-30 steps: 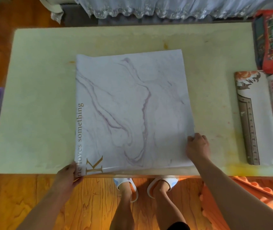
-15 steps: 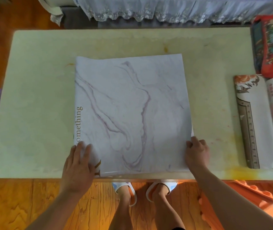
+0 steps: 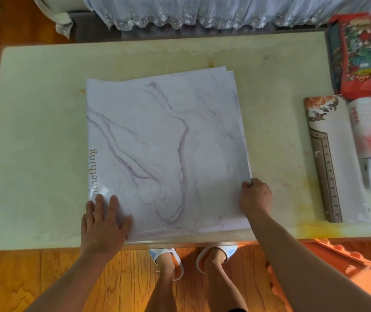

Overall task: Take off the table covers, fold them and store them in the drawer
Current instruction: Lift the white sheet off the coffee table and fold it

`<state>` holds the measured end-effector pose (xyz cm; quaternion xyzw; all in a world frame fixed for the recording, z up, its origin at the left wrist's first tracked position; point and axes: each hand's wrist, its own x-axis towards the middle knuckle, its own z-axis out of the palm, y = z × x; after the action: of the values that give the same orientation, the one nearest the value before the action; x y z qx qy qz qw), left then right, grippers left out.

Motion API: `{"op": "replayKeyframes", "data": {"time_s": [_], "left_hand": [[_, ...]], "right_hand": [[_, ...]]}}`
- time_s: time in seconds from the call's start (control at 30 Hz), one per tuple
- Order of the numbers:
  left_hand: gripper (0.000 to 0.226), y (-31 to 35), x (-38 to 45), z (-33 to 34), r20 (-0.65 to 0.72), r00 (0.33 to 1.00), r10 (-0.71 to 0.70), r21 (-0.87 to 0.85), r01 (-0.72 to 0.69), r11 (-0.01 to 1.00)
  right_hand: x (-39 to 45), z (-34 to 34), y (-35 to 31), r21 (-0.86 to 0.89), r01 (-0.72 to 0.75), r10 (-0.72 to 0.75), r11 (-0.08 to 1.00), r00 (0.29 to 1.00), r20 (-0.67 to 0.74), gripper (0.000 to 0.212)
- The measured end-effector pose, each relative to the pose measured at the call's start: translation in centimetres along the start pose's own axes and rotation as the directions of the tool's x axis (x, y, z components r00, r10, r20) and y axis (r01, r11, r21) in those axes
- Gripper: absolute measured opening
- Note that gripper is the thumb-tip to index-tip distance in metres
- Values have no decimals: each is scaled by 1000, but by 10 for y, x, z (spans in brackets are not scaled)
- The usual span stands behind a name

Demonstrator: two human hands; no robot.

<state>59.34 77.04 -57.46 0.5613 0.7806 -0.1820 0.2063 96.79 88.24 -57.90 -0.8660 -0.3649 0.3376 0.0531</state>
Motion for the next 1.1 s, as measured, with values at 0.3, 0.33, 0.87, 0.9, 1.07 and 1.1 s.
{"op": "replayKeyframes", "data": {"time_s": [0.3, 0.33, 0.87, 0.9, 1.07, 1.1], "left_hand": [[91, 4, -3, -2, 54, 999, 8, -60, -5, 998], [91, 5, -3, -2, 52, 999, 8, -67, -5, 998], [92, 12, 3, -12, 94, 996, 3, -67, 3, 998], [92, 12, 3, -12, 88, 996, 2, -69, 5, 998], [92, 12, 1, -5, 83, 997, -2, -32, 4, 999], [90, 14, -1, -4, 58, 998, 1, -22, 1, 1000]], "right_hand": [[-11, -1, 21, 148, -85, 90, 985, 996, -27, 13], [-11, -2, 20, 155, -86, 91, 984, 995, -29, 12], [-9, -18, 27, -25, -4, 5, 1000, 999, 39, 33], [-7, -24, 29, 10, -33, 32, 999, 998, 59, 34], [-10, -36, 47, -19, -34, 37, 999, 983, 178, 23], [-13, -36, 48, -52, -15, 24, 999, 985, 168, 23]]}}
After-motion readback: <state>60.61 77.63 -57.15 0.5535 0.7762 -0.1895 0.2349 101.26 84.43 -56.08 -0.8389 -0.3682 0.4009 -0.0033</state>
